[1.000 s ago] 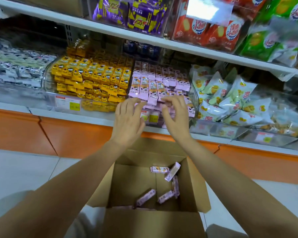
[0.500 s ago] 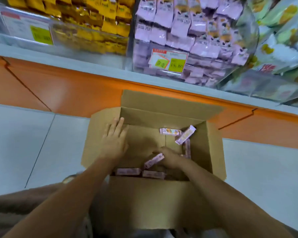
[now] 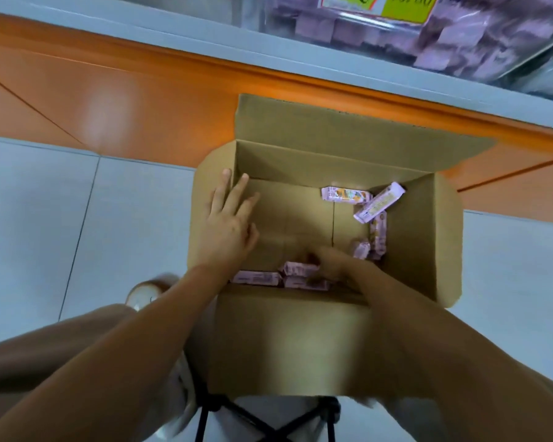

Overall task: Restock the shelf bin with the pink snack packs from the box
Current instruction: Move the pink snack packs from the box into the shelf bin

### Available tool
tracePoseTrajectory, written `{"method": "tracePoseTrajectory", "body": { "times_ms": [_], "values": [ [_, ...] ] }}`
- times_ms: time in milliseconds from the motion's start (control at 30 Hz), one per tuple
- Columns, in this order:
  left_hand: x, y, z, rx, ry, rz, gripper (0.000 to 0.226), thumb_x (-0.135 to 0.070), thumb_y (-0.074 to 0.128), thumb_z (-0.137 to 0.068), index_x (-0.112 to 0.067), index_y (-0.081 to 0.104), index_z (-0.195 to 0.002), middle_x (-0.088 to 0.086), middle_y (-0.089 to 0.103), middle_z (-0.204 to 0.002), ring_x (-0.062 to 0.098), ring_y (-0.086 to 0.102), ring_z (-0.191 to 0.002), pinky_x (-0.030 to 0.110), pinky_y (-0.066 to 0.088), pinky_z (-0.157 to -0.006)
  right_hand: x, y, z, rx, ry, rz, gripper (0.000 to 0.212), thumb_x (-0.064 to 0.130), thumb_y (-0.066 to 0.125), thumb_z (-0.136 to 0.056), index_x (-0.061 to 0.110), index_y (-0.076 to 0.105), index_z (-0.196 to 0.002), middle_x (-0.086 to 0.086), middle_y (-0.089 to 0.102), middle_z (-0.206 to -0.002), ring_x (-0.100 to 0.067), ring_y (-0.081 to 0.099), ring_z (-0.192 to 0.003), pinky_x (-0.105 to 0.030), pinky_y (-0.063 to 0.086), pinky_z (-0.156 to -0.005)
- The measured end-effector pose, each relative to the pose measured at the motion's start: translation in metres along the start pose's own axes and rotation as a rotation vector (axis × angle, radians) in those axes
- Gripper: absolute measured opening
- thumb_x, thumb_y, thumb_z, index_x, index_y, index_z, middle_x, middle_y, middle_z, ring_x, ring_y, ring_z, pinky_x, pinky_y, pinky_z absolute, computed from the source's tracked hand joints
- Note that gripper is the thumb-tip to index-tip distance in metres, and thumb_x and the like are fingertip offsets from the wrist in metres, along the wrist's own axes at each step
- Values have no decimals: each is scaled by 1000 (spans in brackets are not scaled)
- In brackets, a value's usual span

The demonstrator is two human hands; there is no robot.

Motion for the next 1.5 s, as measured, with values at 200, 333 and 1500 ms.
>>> {"method": "tracePoseTrajectory", "body": {
  "times_ms": [200, 333, 1500],
  "values": [
    [-2, -4, 1, 3, -6, -65, 48, -19, 58, -85, -11, 55, -133, 12, 33, -154, 34, 14, -147, 50, 25, -113, 1, -2, 10, 108, 3, 17, 33, 25, 66, -88, 5, 62, -115, -16, 66, -110, -25, 60, -87, -32, 49, -72],
    [-4, -4, 0, -11, 28, -133, 44, -17, 59, -83, -9, 60, -126, 17, 37, -152, 37, 19, -145, 51, 19, -116, 0, -2, 16, 137, -17, -35, 39, 27, 68, -87, 9, 60, -120, -13, 65, -113, -26, 61, -92, -32, 50, -76],
    [-109, -40, 1, 364, -599, 1417, 24, -14, 39, -103, -2, 58, -95, 15, 62, -94, 23, 64, -79, 27, 59, -67, 5, -88, 163, -634, -323, -1055, 23, 16, 63, -92, 15, 61, -115, -8, 65, -104, -10, 62, -92, -20, 49, -79]
  ]
}}
Point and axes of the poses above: each hand's wrist, its own z-axis away from the middle knuckle, its own y-axis out of the palm, x = y × z, the point moved 4 cm from there along -z, towards the middle knuckle
